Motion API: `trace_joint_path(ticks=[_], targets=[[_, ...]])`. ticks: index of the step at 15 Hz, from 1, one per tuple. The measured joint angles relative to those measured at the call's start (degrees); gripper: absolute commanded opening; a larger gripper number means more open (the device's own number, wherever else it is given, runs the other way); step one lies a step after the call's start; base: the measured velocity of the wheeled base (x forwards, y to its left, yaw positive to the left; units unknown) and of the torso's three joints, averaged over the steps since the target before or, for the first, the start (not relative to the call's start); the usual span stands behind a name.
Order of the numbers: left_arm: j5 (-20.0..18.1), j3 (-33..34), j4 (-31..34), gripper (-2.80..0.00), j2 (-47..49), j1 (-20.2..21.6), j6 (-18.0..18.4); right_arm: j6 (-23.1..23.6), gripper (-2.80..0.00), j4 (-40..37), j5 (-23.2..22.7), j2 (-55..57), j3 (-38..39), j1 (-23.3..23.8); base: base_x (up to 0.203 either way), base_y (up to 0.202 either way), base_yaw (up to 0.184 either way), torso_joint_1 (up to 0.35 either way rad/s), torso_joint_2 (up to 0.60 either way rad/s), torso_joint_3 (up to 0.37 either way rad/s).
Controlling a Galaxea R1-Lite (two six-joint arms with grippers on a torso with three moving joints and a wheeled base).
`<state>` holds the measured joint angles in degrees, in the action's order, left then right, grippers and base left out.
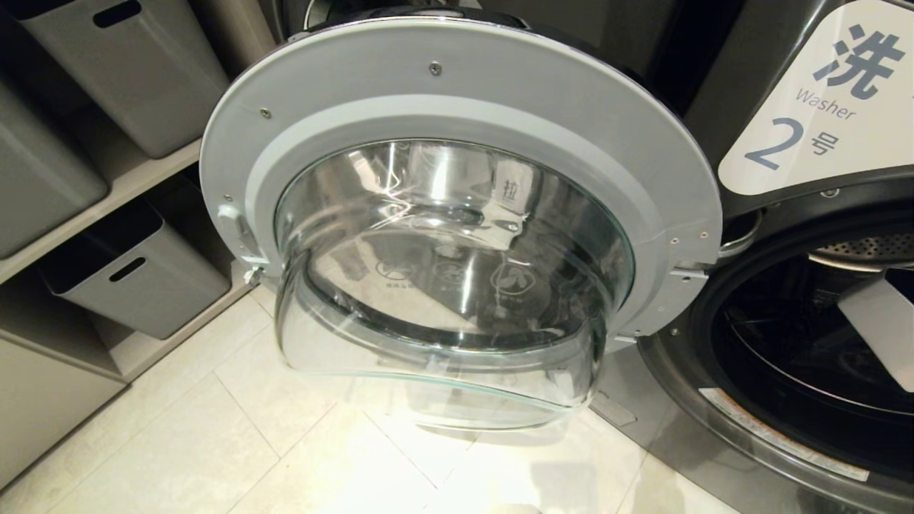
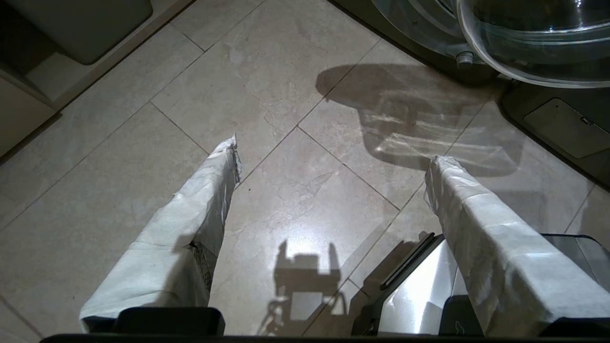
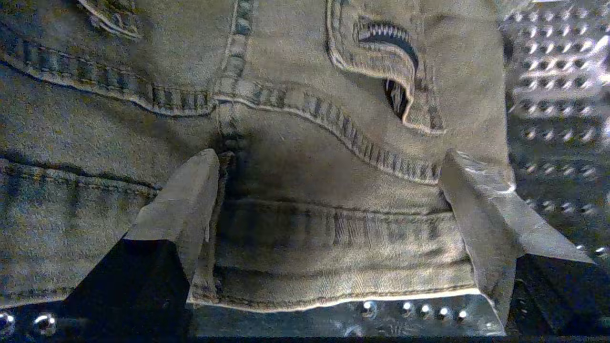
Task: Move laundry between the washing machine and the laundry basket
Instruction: Pick a cloth and place it into the basket
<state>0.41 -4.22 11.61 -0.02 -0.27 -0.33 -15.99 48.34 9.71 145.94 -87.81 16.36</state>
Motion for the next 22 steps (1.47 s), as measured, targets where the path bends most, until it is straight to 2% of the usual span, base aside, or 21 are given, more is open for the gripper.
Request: trace_joint_path(ticks=[3,6,9,11,14,19,20,22], targets=[[0.0,0.0,0.0,0.0,0.0,0.0,0.0,2.8,0.0,-0.7,1.0,-1.0,1.6,2.0,0.0,0.0,0.0,0.0,0.0,0.0],[0.0,0.0,0.0,0.0,0.0,0.0,0.0,3.1,0.0,-4.5,0.9,-2.4,3.1,4.3,0.0,0.0,0.0,0.0,0.0,0.0],[0.0,0.0,0.0,0.0,0.0,0.0,0.0,2.8,0.0,-4.7,0.4,-2.9,5.1,4.9,0.0,0.0,0.0,0.0,0.0,0.0],[0.0,0.0,0.0,0.0,0.0,0.0,0.0,1.9,0.0,-4.5,-2.7,-3.2,7.3,4.7,0.0,0.0,0.0,0.0,0.0,0.0],[0.0,0.0,0.0,0.0,0.0,0.0,0.0,-0.7,0.0,-5.4,-10.2,-3.8,8.9,4.2,0.0,0.0,0.0,0.0,0.0,0.0],[0.0,0.0,0.0,0.0,0.0,0.0,0.0,-1.1,0.0,-6.0,-11.3,-3.9,9.1,3.4,0.0,0.0,0.0,0.0,0.0,0.0],[0.0,0.0,0.0,0.0,0.0,0.0,0.0,-1.0,-2.8,-6.0,-11.3,-3.9,9.1,3.2,0.0,0.0,0.0,0.0,0.0,0.0],[0.0,0.0,0.0,0.0,0.0,0.0,0.0,-0.6,-2.8,-5.9,-11.4,-3.9,9.1,3.0,0.0,0.0,0.0,0.0,0.0,0.0]])
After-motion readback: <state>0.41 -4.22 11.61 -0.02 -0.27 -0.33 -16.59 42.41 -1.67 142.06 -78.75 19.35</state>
